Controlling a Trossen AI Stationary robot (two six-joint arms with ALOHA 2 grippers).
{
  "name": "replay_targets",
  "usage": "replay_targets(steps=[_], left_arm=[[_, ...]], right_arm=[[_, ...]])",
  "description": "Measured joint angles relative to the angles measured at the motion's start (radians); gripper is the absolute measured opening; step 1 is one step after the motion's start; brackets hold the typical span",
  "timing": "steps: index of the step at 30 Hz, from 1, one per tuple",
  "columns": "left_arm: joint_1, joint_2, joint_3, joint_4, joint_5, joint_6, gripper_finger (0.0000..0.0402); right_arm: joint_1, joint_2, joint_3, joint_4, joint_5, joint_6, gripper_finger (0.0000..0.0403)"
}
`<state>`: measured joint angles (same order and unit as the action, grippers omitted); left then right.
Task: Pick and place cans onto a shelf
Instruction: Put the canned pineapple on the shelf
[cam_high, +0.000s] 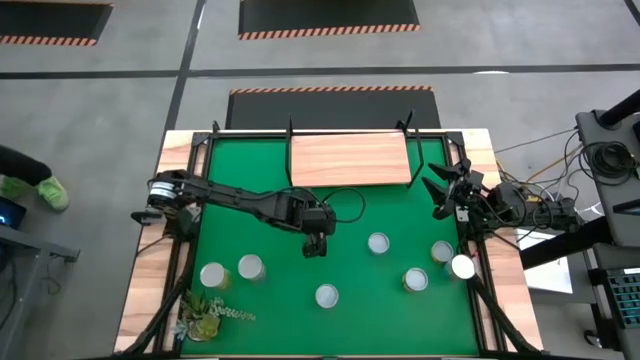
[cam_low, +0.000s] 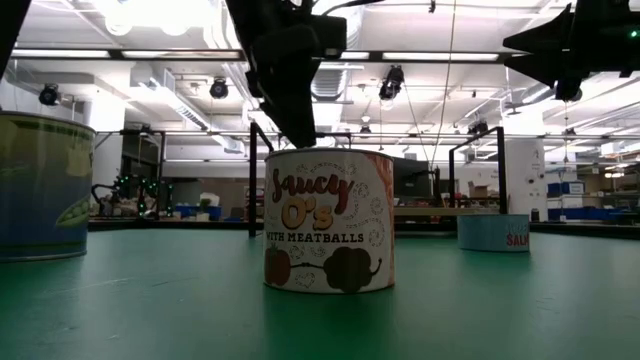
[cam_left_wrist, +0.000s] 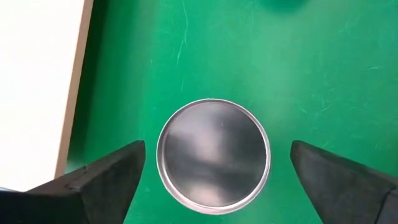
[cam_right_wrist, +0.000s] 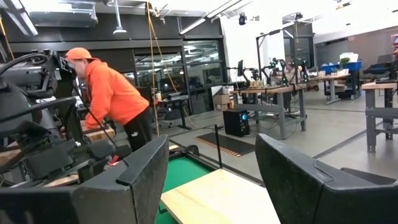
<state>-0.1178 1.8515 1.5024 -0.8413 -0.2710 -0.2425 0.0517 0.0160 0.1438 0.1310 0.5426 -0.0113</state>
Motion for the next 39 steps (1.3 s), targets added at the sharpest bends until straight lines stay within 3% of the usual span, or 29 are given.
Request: replay_targets(steps=[21, 28, 32, 39], left_arm=[[0.024, 0.001, -0.085, 0.101, 0.053, -0.006, 0.0369], [0.024, 0.002, -0.106, 0.118, 0.044, -0.065, 0.0322], [0.024, 0.002, -0.097, 0.116, 0.044, -0.134, 0.0298], [0.026, 0.002, -0.005, 0.078, -0.032, -0.197, 0.0317]], right_arm=[[0.000, 0.000, 0.000, -0.015, 0.000, -0.006, 0.0228], [0.000, 0.000, 0.000, -0.015, 0.000, -0.007, 0.0228], [0.000, 0.000, 0.000, -0.015, 0.000, -0.007, 0.0228], [0.000, 0.000, 0.000, -0.015, 0.000, -0.007, 0.0228]])
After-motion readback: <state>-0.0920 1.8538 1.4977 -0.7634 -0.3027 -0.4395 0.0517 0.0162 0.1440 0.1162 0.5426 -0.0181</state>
